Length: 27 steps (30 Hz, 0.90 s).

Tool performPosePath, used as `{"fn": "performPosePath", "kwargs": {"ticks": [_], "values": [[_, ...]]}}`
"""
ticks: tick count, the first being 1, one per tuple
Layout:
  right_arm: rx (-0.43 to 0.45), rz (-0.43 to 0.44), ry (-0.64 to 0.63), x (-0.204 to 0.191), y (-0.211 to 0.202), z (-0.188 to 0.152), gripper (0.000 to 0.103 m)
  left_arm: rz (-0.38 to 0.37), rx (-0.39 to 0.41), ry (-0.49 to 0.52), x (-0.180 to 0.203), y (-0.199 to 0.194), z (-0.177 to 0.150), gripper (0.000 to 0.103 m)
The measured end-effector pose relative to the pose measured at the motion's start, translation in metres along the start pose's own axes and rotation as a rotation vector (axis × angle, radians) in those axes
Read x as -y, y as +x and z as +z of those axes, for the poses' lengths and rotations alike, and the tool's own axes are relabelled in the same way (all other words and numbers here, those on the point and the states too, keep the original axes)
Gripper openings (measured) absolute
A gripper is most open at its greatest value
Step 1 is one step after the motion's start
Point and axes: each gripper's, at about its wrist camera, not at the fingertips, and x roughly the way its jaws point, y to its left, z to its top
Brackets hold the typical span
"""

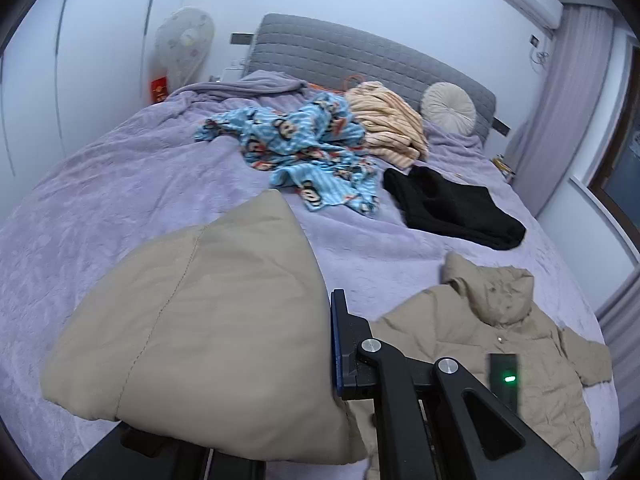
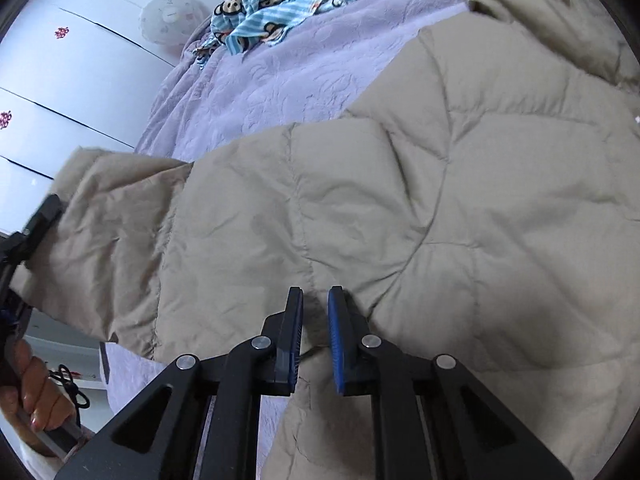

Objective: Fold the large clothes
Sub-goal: 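Grasp the jacket sleeve with the left tool and fold it across the body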

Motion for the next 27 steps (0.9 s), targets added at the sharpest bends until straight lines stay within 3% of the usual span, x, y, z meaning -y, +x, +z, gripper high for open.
{"fn": "performPosePath", "kwargs": {"ticks": [4,7,9,12,15,18,20,21,23,25,27], "values": [[-0.075,0.031,-0.005,0.011,0.016,-0.002,0.014,-0.052,-0.017,0.090,0.074,0.013,0.002,0.010],[-0.084,0.093,0.039,0.031,-0.014,-0.006,0.014,-0.115,-0.055,0.140,0.137,0.031,-0.002,0.010],[-0.064,0.087,0.040,0.052,-0.048,-0.011,0.014,-0.131,-0.087,0.194,0.180,0.047,-0.013,0.010],[-0.013,-0.005,0.041,0.101,-0.110,-0.019,0.014,-0.120,-0.154,0.337,0.250,0.082,-0.047,0.011],[0.039,-0.127,0.075,0.158,-0.171,-0.026,0.014,-0.043,-0.263,0.475,0.305,0.128,-0.099,0.011],[0.061,-0.221,0.116,0.208,-0.212,-0.032,0.014,0.038,-0.343,0.547,0.325,0.162,-0.144,0.012],[0.061,-0.254,0.145,0.236,-0.227,-0.038,0.014,0.077,-0.351,0.563,0.330,0.170,-0.161,0.034],[0.060,-0.253,0.159,0.247,-0.231,-0.041,0.014,0.084,-0.334,0.562,0.330,0.168,-0.165,0.041],[0.060,-0.236,0.184,0.264,-0.229,-0.042,0.014,0.077,-0.321,0.550,0.332,0.163,-0.166,0.083],[0.063,-0.220,0.188,0.262,-0.222,-0.045,0.014,0.036,-0.324,0.540,0.333,0.156,-0.164,0.095],[0.070,-0.210,0.190,0.270,-0.223,-0.046,0.015,0.028,-0.321,0.553,0.334,0.146,-0.164,0.095]]}}
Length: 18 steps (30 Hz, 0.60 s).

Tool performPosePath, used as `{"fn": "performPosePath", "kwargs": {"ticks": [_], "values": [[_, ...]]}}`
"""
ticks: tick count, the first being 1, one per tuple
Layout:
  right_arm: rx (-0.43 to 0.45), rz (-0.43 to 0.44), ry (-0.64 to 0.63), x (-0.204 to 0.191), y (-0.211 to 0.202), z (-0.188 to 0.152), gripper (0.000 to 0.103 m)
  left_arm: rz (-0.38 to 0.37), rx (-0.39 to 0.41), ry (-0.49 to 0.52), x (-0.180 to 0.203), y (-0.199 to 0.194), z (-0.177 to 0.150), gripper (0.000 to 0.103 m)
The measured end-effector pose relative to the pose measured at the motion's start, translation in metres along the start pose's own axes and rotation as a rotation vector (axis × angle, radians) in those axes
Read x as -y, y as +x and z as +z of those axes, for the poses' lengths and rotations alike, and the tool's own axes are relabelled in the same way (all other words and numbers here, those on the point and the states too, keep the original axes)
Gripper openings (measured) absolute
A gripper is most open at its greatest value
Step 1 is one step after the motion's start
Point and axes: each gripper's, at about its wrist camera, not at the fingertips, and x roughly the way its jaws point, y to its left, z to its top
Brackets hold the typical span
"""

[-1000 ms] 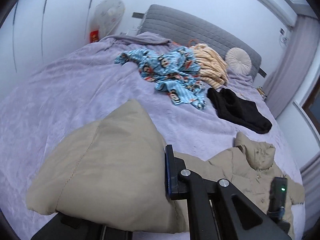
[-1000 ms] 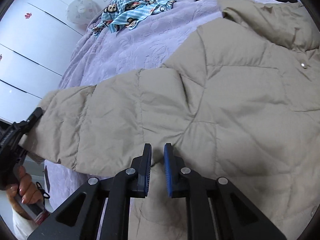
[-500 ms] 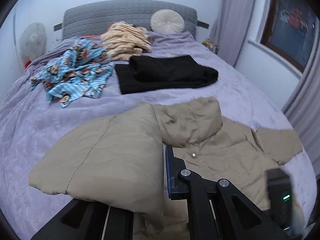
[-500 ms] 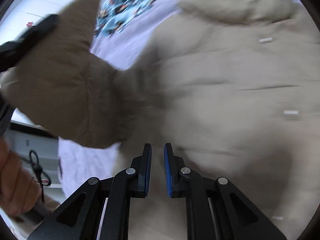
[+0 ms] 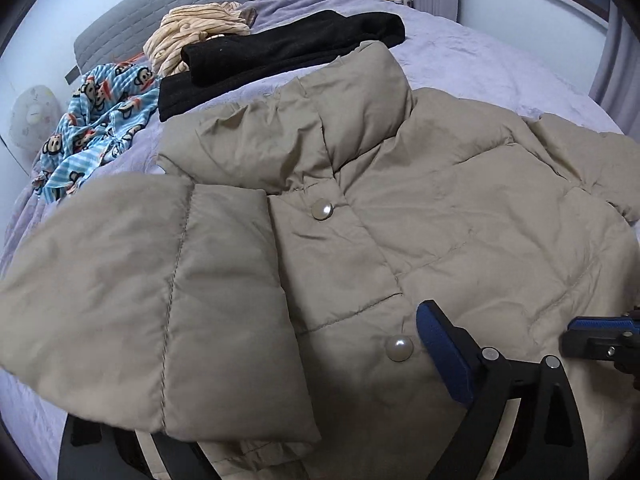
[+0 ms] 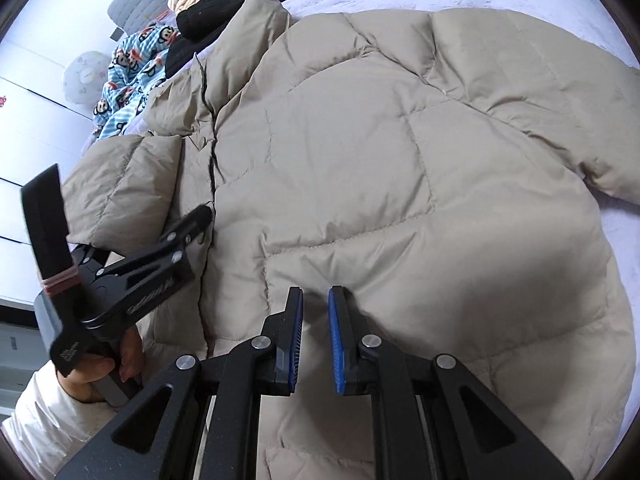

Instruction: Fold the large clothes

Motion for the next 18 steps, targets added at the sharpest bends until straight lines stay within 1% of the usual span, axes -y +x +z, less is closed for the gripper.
{"fn": "performPosePath", "kwargs": {"ticks": [2,3,4,5,6,7,8,9,11,13,14,15,17,18], "values": [[0.003,0.008,0.011,0.004,-0.003,-0.003,0.015,-0.013,0.013,-0.003,-0.007,-0.016,-0.002,0.095],[0.006,0.003,0.010,0.002,-0.005,-0.002,0.015,-0.033,0.025,-0.011,-0.014,-0.025,-0.004,0.095],[0.008,-0.009,0.001,-0.001,-0.006,-0.001,0.016,-0.053,0.038,-0.017,-0.021,-0.037,-0.008,0.095],[0.010,-0.020,-0.013,-0.006,-0.008,-0.001,0.019,-0.065,0.051,-0.022,-0.028,-0.049,-0.013,0.095],[0.014,-0.033,-0.038,-0.013,-0.010,0.000,0.037,-0.072,0.071,-0.033,-0.038,-0.063,-0.020,0.095],[0.021,-0.047,-0.065,-0.023,-0.012,0.000,0.064,-0.075,0.090,-0.049,-0.049,-0.074,-0.025,0.095],[0.042,-0.067,-0.106,-0.035,-0.016,0.000,0.075,-0.067,0.110,-0.074,-0.064,-0.083,-0.030,0.095],[0.066,-0.077,-0.147,-0.046,-0.019,0.000,0.079,-0.040,0.129,-0.111,-0.080,-0.092,-0.035,0.095],[0.097,-0.100,-0.264,-0.076,-0.022,-0.001,0.079,0.042,0.141,-0.212,-0.121,-0.098,-0.045,0.095],[0.126,-0.131,-0.395,-0.113,-0.019,-0.004,0.079,0.136,0.104,-0.334,-0.164,-0.089,-0.057,0.095],[0.133,-0.147,-0.453,-0.130,-0.014,-0.005,0.079,0.153,0.070,-0.395,-0.184,-0.079,-0.063,0.095],[0.145,-0.168,-0.522,-0.150,-0.008,-0.008,0.079,0.146,0.027,-0.475,-0.207,-0.066,-0.072,0.095],[0.172,-0.209,-0.658,-0.188,0.006,-0.015,0.079,0.137,-0.030,-0.575,-0.230,-0.045,-0.090,0.095],[0.180,-0.232,-0.711,-0.204,0.015,-0.020,0.079,0.134,-0.058,-0.600,-0.235,-0.033,-0.099,0.095]]}}
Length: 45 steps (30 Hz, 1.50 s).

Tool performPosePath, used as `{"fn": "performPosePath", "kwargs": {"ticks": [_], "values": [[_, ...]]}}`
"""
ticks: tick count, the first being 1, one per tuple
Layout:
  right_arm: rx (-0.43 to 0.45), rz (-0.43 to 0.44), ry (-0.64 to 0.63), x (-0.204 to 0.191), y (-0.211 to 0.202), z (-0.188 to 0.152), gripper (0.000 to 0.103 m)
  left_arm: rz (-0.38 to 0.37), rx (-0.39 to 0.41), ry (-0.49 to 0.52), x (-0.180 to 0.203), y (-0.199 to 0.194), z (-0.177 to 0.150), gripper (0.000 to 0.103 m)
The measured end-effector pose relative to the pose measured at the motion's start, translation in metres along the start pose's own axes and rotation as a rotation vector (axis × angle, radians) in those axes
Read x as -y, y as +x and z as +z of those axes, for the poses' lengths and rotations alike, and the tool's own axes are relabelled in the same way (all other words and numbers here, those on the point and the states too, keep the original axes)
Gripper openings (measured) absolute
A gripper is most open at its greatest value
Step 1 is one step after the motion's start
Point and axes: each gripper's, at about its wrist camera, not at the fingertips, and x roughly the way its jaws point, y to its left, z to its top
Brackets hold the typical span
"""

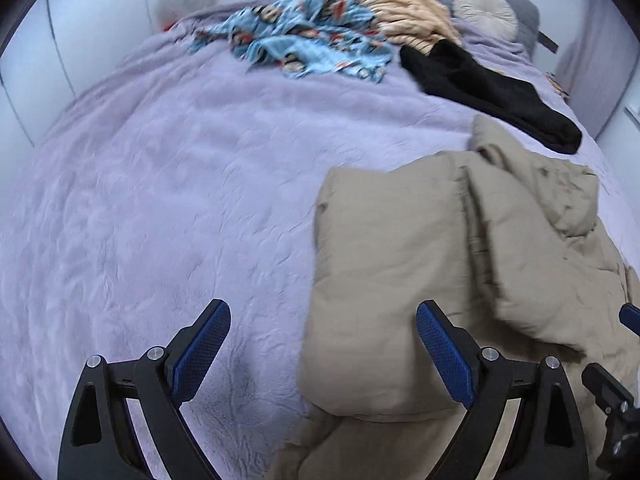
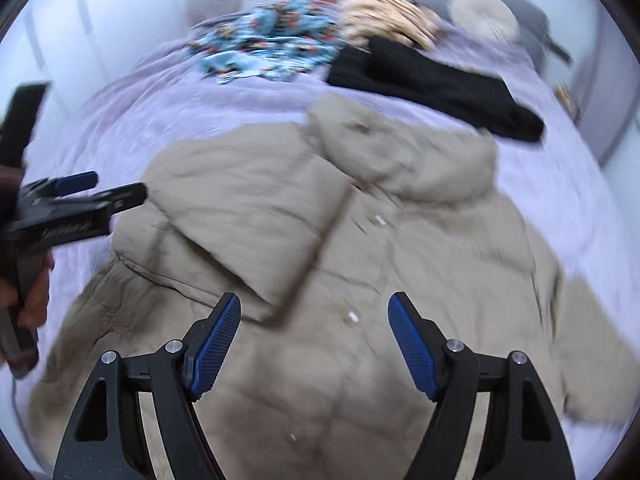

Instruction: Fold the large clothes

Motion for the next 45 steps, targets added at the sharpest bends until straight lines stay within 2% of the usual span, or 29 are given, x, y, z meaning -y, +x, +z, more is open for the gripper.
{"fn": "performPosePath", "kwargs": {"ticks": [4,7,9,10,13,16,17,19,20,21,22,24,27,31,34,36,37,39,43,45], "values": [[0.022,-0.146,-0.228,-0.062,0.032,0.018,0.079,0.041,-0.038,-0.014,-0.007,0.028,-0.017,0.095],[0.049,-0.218,-0.255,-0.071,0.053,0.029,0.079,0.049,-0.021,-0.014,-0.004,0.030,-0.023,0.095],[0.081,-0.250,-0.133,-0.048,0.052,0.037,0.079,0.051,-0.017,-0.005,-0.002,0.029,-0.026,0.095],[0.097,-0.245,-0.033,-0.028,0.048,0.038,0.079,0.051,-0.017,0.000,-0.001,0.029,-0.027,0.095],[0.101,-0.142,0.310,0.039,0.038,0.027,0.079,0.046,-0.020,0.011,-0.002,0.031,-0.022,0.095],[0.026,-0.046,0.613,0.105,0.040,-0.015,0.078,0.037,-0.025,0.020,-0.003,0.022,-0.011,0.094],[-0.002,-0.006,0.685,0.120,0.042,-0.029,0.074,0.030,-0.010,0.029,-0.004,0.015,-0.006,0.083],[-0.061,0.017,0.816,0.148,0.039,-0.060,0.052,-0.002,0.021,0.050,-0.007,0.001,0.007,0.067],[-0.065,0.032,0.859,0.159,0.033,-0.072,0.046,-0.019,0.029,0.053,-0.009,-0.003,0.014,0.060],[-0.061,0.036,0.878,0.166,0.027,-0.080,0.032,-0.052,0.038,0.054,-0.010,-0.007,0.023,0.053],[-0.047,0.027,0.878,0.171,0.017,-0.084,0.025,-0.077,0.034,0.059,-0.010,-0.007,0.028,0.046],[0.015,0.037,0.842,0.172,-0.002,-0.081,0.022,-0.087,0.029,0.079,-0.004,-0.003,0.036,0.046],[0.062,0.109,0.720,0.156,-0.010,-0.050,0.022,-0.069,0.016,0.113,0.015,0.015,0.039,0.046],[0.005,0.138,0.497,0.116,0.026,-0.005,0.022,-0.016,-0.016,0.120,0.036,0.043,0.027,0.046],[-0.098,0.079,0.412,0.102,0.066,-0.007,0.020,0.000,-0.021,0.123,0.041,0.053,0.016,0.047],[-0.123,0.046,0.399,0.107,0.081,-0.022,0.006,0.004,-0.019,0.127,0.042,0.052,0.014,0.047],[-0.115,0.053,0.408,0.115,0.082,-0.027,0.004,0.005,-0.021,0.127,0.042,0.051,0.015,0.047],[-0.098,0.069,0.445,0.129,0.076,-0.035,0.004,0.011,-0.028,0.122,0.041,0.046,0.016,0.047],[-0.090,0.019,0.506,0.155,0.051,-0.052,0.004,0.039,-0.021,0.114,0.040,0.024,0.017,0.047],[-0.091,0.023,0.571,0.170,0.038,-0.064,0.007,0.033,-0.010,0.129,0.045,0.008,0.015,0.047]]}}
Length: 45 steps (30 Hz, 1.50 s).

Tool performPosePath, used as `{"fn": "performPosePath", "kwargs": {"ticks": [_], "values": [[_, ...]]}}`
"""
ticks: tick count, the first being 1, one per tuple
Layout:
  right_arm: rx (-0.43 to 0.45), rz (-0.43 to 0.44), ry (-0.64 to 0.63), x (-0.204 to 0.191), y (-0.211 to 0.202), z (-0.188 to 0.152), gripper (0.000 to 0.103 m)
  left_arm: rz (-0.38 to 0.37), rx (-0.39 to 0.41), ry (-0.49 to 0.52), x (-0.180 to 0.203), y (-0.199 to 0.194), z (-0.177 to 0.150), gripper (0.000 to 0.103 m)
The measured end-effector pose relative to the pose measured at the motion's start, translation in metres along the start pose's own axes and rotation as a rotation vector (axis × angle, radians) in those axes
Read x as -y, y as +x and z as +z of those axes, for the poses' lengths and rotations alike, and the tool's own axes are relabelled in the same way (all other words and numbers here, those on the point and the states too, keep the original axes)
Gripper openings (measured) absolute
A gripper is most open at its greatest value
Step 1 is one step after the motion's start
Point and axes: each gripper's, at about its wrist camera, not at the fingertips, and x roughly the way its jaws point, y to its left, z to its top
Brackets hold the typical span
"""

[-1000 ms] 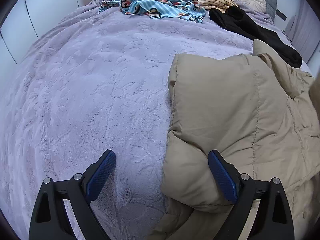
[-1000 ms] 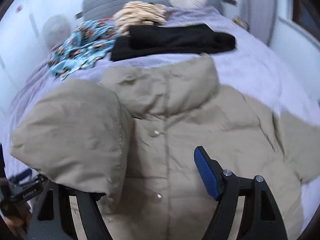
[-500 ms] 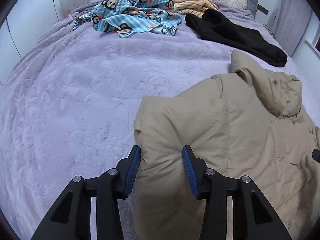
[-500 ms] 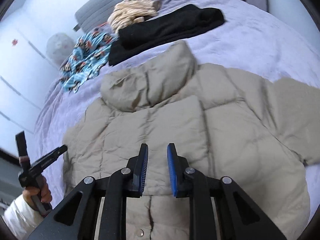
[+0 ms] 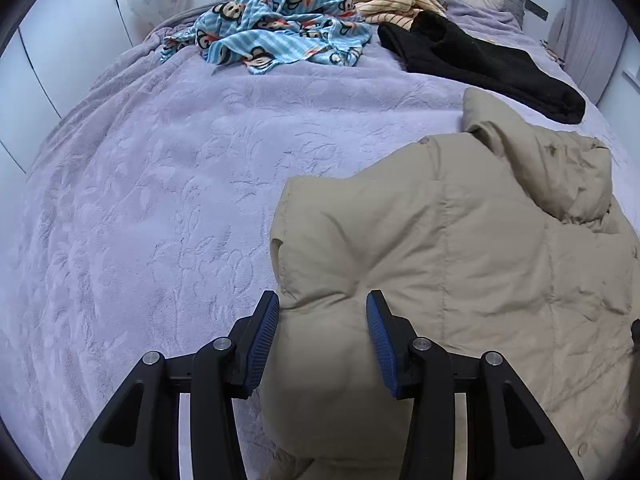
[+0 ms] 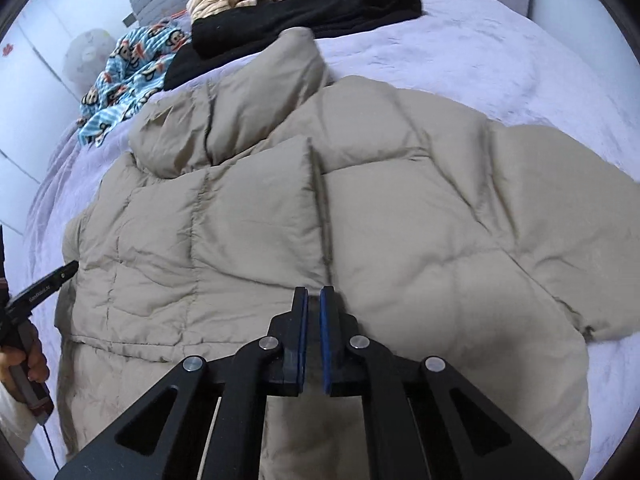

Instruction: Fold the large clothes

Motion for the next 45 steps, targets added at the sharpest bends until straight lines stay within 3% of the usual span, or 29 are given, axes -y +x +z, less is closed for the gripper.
{"fn": "performPosePath", "kwargs": {"ticks": [6,8,11,12,13,15,20,21,22,23,26,28,33,35,36,39,44,45], "values": [[0.003,0.060,0.153,0.048,-0.036,-0.022,0.009,-0.038,-0.007,0.072,0.040,-0.029,-0.017,0.049],[-0.008,0.088,0.177,0.054,-0.042,-0.028,0.009,-0.026,0.008,0.082,0.053,-0.033,-0.023,0.073],[-0.035,0.146,0.208,0.057,-0.040,-0.026,0.011,0.011,0.041,0.062,0.059,-0.034,-0.023,0.074],[-0.041,0.174,0.210,0.055,-0.037,-0.020,0.019,0.019,0.043,0.040,0.057,-0.033,-0.021,0.074],[-0.044,0.216,0.210,0.052,-0.033,-0.012,0.038,0.026,0.044,0.013,0.054,-0.032,-0.019,0.074],[-0.022,0.281,0.220,0.045,-0.024,0.003,0.067,0.037,0.044,-0.027,0.042,-0.025,-0.012,0.074],[-0.053,0.386,0.340,0.044,0.027,0.037,0.067,0.095,-0.005,-0.050,0.019,0.000,-0.010,0.074],[-0.072,0.378,0.367,0.044,0.038,0.041,0.052,0.091,-0.030,-0.061,0.015,0.007,-0.013,0.074],[-0.093,0.374,0.376,0.042,0.048,0.045,0.006,0.084,-0.041,-0.068,0.013,0.011,-0.016,0.074],[-0.101,0.358,0.356,0.037,0.051,0.048,0.004,0.075,-0.041,-0.073,0.011,0.013,-0.018,0.074],[-0.031,0.227,0.188,0.020,0.038,0.049,0.004,0.066,-0.028,-0.074,0.012,0.019,-0.024,0.074],[-0.035,0.147,0.130,0.018,0.047,0.046,0.002,0.069,-0.033,-0.078,0.012,0.023,-0.024,0.078],[-0.022,0.151,0.124,0.023,0.052,0.048,0.000,0.090,-0.050,-0.081,0.011,0.014,-0.019,0.080],[-0.007,0.122,0.124,0.025,0.040,0.047,0.001,0.084,-0.041,-0.063,0.016,0.003,-0.017,0.080],[0.002,0.127,0.127,0.029,0.031,0.044,0.005,0.078,-0.034,-0.051,0.019,-0.003,-0.016,0.080],[0.014,0.149,0.143,0.043,0.004,0.031,0.005,0.060,-0.026,-0.005,0.039,-0.022,-0.017,0.080],[-0.010,0.175,0.227,0.080,-0.029,-0.006,0.010,-0.045,-0.040,0.046,0.089,-0.048,-0.030,0.080],[-0.016,0.177,0.249,0.088,-0.033,-0.015,0.016,-0.066,-0.046,0.054,0.099,-0.051,-0.032,0.080]]}}
